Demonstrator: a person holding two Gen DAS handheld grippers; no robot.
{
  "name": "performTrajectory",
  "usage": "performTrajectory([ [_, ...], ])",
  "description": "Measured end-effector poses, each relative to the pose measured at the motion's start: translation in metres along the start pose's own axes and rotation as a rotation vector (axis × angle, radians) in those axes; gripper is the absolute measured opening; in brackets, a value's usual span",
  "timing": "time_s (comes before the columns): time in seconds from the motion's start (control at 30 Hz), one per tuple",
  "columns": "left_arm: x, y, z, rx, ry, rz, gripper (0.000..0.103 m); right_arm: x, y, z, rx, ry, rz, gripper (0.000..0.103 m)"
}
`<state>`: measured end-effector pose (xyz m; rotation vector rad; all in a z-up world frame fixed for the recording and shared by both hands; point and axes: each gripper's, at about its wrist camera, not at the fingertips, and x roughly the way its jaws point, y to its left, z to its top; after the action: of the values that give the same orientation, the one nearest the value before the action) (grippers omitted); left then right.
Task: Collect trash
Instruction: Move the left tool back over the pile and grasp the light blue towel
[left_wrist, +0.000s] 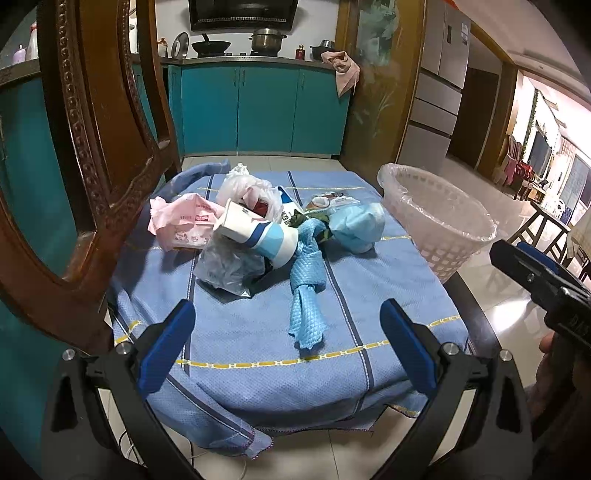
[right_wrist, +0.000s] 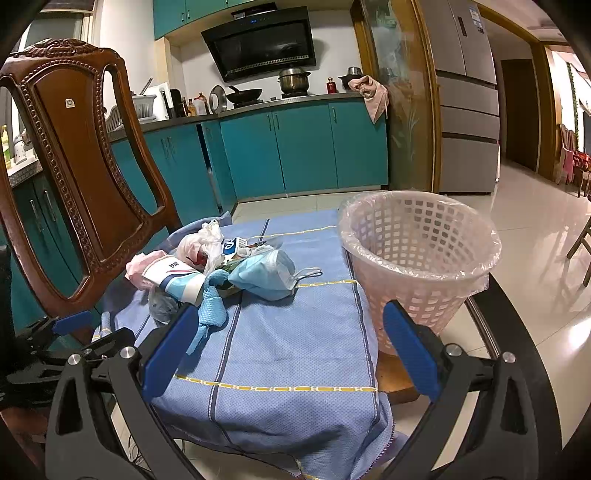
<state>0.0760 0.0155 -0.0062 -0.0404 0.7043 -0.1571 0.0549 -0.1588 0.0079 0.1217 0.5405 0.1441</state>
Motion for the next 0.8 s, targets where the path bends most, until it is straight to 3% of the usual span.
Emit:
performTrajectory([
  [0.4,0.008,-0.003,-0.003,-0.002,0.025,0.000,0.100,0.000,0.000,0.001,-0.001,0.001,0.004,0.098],
  [0.7,0.048,-0.018,-0.001,0.019,0.117,0.003,0.099,0.001,0.000,0.001,-0.006,0.006,0.008,0.098],
  [0.8,0.079,-0.025,0.002,0.046,0.170,0.038,0.087,0.001,0.000,0.001,-0.008,0.008,0.003,0.098],
])
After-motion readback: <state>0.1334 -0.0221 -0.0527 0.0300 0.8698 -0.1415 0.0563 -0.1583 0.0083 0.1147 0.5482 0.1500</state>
